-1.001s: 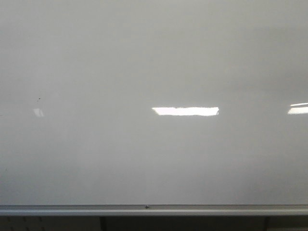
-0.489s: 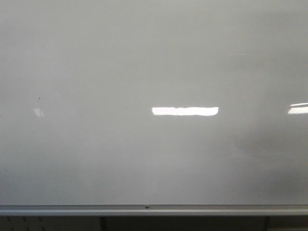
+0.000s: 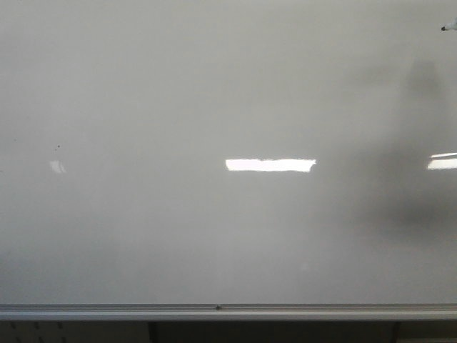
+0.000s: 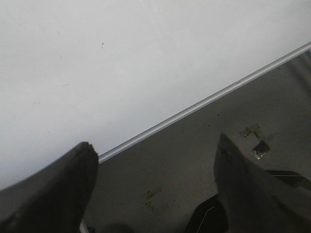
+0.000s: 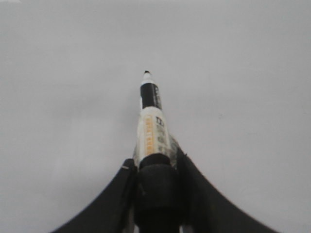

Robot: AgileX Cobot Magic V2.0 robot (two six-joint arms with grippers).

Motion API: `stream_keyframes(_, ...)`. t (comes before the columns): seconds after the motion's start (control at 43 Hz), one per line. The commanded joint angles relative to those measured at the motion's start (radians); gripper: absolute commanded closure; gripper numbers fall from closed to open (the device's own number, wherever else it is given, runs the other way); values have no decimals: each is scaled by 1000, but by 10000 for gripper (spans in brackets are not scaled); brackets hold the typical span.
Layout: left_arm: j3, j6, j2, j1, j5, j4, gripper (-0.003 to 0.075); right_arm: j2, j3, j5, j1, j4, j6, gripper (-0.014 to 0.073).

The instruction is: Write number 1 on whiteboard

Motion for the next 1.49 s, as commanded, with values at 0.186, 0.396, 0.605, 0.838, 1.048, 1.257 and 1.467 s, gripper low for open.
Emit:
stream_keyframes(0.186,-23,-9,-11,2,-63,-12,227,33,-38,-187,-7,-3,0,638)
stream_keyframes(0.396,-23,-9,-11,2,-63,-12,227,72,-38,-200,-7,-3,0,638)
stream_keyframes(0.605,-23,-9,-11,2,-64,-12,227,108,-38,-70,-7,-2,0,638)
stream_keyframes(0.838,-23,-9,-11,2,-64,-12,227,116,-36,165,-7,-2,0,638)
stream_keyframes(1.048,-25,-7,-11,2,-66,-12,227,81,-86,212,-5,1,0,638)
stream_keyframes(1.257,-53,92,-11,-28,-55,-85,227,6,-261,639,70,45,-162,638)
stream_keyframes(1.467,-127,325,38,-170,24,-258,227,7,-333,1037,157,271,-539,638)
